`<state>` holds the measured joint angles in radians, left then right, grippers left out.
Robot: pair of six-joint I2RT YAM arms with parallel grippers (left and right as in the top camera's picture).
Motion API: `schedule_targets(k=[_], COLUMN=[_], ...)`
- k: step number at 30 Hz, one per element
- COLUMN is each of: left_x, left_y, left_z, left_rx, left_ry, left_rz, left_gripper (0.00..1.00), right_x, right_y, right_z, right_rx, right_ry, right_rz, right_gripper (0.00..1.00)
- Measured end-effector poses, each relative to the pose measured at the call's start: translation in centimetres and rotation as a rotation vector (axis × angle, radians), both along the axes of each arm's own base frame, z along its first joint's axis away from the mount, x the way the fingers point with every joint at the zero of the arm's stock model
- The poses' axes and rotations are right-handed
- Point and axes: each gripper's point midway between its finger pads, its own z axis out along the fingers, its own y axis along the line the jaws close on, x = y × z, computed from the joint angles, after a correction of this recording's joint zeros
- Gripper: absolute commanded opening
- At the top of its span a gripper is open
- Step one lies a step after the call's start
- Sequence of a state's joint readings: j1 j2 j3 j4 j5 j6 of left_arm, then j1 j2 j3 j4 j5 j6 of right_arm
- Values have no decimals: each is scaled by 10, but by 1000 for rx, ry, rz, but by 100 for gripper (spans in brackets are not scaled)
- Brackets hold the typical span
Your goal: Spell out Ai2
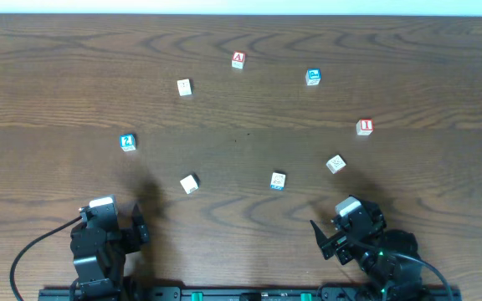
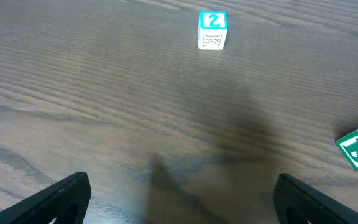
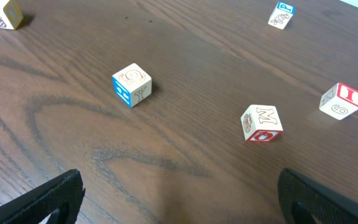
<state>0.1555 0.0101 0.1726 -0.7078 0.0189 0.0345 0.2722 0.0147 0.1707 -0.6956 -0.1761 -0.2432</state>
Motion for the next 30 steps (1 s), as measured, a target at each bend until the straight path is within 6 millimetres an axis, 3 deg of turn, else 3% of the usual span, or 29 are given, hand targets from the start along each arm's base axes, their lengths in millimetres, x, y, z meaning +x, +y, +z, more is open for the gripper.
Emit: schedule_targets(k=[30], left_x=[0], left_y=[0], left_z=[0], left_rx=[0], left_ry=[0], left_rz=[0], left_gripper=[95], right_x=[1], right_y=[-2], right_z=[1], right_rx=[-5], right_ry=[-6], right_rz=[-10], right_gripper=[99])
